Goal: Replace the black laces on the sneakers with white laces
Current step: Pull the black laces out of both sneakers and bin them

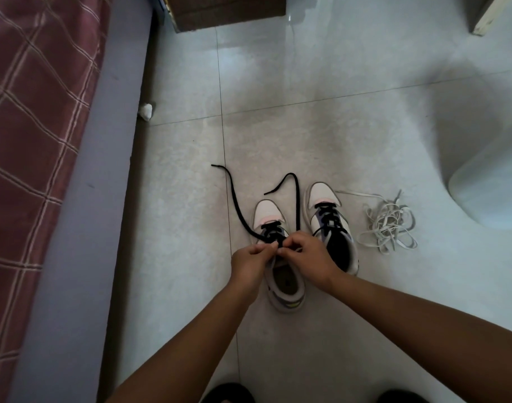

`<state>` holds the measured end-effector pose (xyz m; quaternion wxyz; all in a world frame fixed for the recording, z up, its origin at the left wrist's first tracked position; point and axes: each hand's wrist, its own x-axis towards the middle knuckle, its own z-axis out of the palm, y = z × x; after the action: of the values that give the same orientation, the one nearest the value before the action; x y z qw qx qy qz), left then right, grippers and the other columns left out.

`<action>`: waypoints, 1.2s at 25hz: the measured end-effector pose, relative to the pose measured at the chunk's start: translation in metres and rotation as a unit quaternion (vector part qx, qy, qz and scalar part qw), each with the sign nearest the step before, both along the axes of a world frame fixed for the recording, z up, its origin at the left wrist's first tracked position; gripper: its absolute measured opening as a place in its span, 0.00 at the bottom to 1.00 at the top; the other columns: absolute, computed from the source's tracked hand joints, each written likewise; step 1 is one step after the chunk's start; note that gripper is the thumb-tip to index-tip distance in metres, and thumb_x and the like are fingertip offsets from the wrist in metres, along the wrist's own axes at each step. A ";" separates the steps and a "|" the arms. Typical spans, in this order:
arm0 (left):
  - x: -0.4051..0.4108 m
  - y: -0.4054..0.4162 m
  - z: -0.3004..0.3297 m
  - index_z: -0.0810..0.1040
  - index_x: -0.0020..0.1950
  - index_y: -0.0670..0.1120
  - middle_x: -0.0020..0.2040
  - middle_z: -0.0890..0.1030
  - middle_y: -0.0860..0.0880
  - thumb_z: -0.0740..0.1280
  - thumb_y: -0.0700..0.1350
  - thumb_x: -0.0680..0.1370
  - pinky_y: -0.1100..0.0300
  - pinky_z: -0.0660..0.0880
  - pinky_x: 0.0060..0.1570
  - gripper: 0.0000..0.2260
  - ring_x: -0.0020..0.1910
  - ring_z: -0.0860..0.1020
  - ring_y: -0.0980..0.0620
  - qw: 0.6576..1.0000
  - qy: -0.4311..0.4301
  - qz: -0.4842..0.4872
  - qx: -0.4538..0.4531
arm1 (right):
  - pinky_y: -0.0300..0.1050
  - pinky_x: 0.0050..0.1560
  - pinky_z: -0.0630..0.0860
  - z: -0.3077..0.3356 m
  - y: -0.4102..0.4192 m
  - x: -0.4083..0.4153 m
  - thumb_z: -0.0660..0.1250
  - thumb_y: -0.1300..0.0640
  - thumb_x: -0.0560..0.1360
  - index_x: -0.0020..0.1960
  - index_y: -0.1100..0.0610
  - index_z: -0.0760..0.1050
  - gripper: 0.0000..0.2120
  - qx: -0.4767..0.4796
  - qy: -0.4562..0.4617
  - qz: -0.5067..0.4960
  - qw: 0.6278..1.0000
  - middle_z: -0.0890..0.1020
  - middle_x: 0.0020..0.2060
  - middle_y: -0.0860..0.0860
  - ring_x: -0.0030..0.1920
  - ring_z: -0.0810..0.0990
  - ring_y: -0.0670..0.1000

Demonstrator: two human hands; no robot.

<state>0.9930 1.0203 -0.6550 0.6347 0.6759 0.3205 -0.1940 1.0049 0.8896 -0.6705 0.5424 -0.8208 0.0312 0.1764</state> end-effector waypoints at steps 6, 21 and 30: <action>-0.001 -0.003 0.001 0.79 0.51 0.43 0.45 0.82 0.47 0.61 0.42 0.81 0.68 0.75 0.37 0.08 0.43 0.79 0.55 0.995 0.027 0.057 -0.080 | 0.31 0.36 0.68 -0.006 -0.002 0.002 0.68 0.59 0.75 0.37 0.55 0.69 0.10 0.035 0.049 -0.030 0.998 0.73 0.33 0.49 0.35 0.70 0.43; -0.027 -0.001 -0.024 0.67 0.64 0.44 0.59 0.65 0.51 0.73 0.44 0.72 0.72 0.71 0.47 0.24 0.53 0.70 0.57 0.943 -0.130 -0.213 0.221 | 0.37 0.48 0.75 -0.002 -0.020 0.010 0.74 0.61 0.69 0.59 0.56 0.72 0.21 0.001 0.092 0.148 0.985 0.76 0.47 0.49 0.48 0.76 0.46; -0.032 0.013 -0.032 0.70 0.51 0.47 0.48 0.75 0.48 0.66 0.36 0.73 0.55 0.77 0.49 0.10 0.49 0.76 0.50 0.923 -0.211 -0.222 0.234 | 0.33 0.39 0.66 -0.010 -0.019 -0.004 0.64 0.68 0.70 0.50 0.57 0.69 0.12 -0.076 -0.028 0.142 0.986 0.71 0.41 0.49 0.40 0.70 0.47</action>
<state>0.9610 1.0331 -0.6869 0.4520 0.8843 0.0572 -0.1019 1.0014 0.8708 -0.6806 0.4484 -0.8604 -0.0879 0.2256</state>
